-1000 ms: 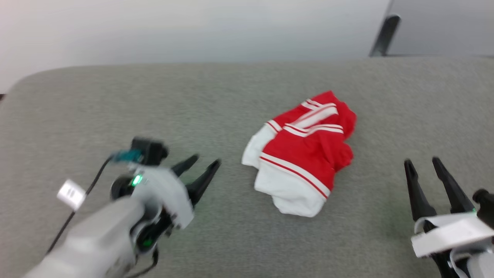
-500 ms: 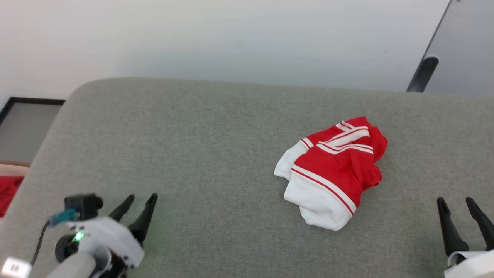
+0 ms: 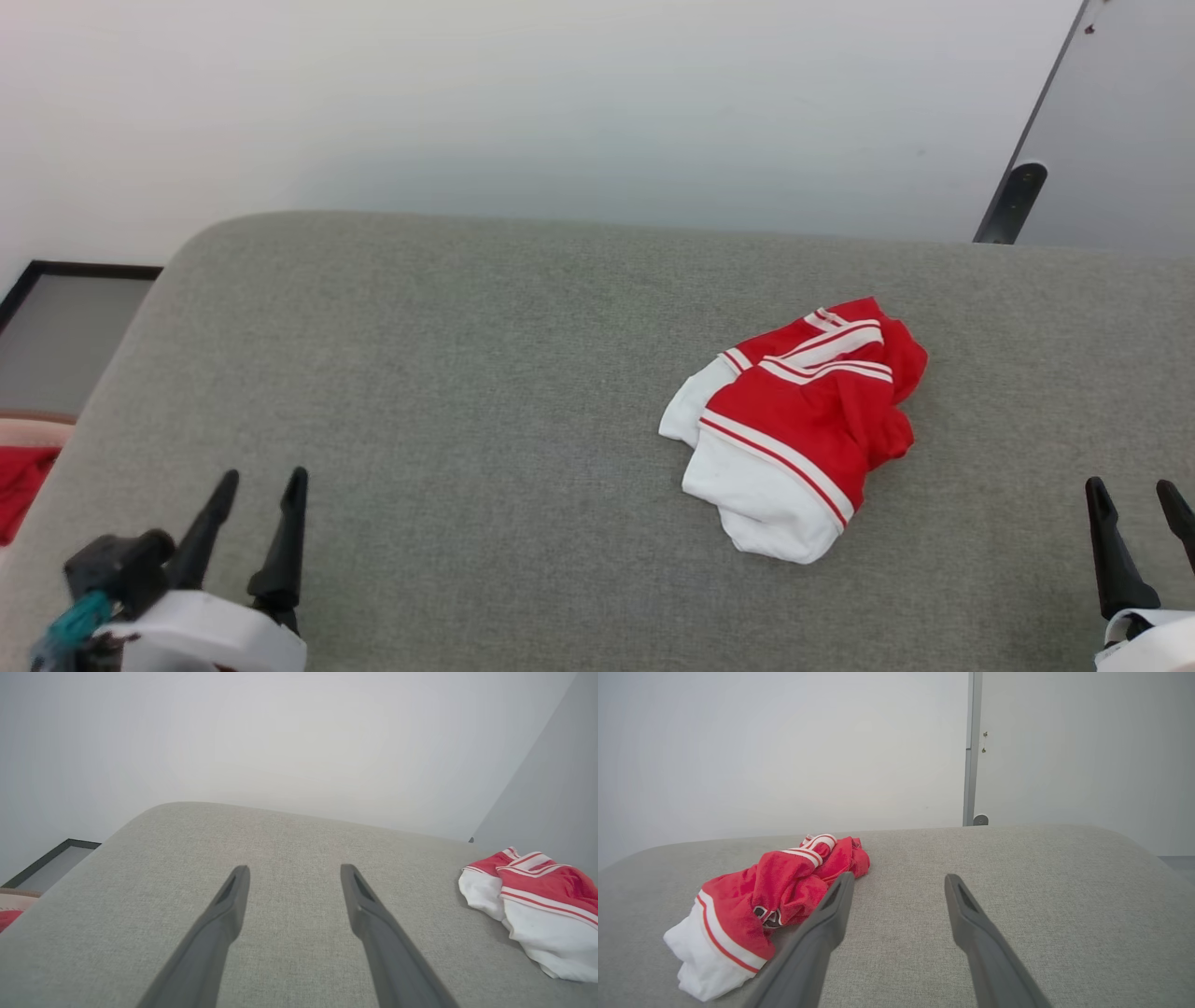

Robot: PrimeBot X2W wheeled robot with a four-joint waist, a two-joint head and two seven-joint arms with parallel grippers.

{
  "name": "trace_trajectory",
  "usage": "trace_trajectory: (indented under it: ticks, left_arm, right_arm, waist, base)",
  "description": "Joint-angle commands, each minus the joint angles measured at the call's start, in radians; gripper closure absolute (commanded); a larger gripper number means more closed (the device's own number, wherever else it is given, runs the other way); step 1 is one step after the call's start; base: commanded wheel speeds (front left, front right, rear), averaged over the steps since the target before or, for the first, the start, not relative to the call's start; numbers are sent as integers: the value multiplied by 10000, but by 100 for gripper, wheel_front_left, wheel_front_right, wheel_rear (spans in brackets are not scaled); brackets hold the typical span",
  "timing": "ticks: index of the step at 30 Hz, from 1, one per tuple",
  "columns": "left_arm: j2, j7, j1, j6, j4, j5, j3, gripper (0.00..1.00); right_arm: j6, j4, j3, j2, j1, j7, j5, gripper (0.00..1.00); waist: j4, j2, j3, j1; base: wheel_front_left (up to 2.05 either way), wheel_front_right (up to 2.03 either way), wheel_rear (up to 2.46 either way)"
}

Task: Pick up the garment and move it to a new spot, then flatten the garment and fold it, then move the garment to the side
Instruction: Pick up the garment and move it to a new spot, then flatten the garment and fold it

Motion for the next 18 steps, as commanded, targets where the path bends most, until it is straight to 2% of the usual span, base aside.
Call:
trace_trajectory:
  ticks: [1,8,18]
  left_arm:
    - [-156,-1,226,44,-257,309,283,0]
    - [-881,-2,1120,-236,-1110,1693,1422,0]
    - [-1483,-2,1335,-662,-819,2378,1916,0]
  right_arm:
    - [-3,-43,-71,38,-3,-62,67,0]
    - [-3,-31,-87,203,-85,-109,85,0]
    - [-3,137,42,277,-274,-202,89,0]
  waist:
    - [-48,-1,-12,0]
    - [-152,-1,67,0]
    - [-171,-1,210,0]
  base:
    - [0,0,0]
    - [0,0,0]
    - [0,0,0]
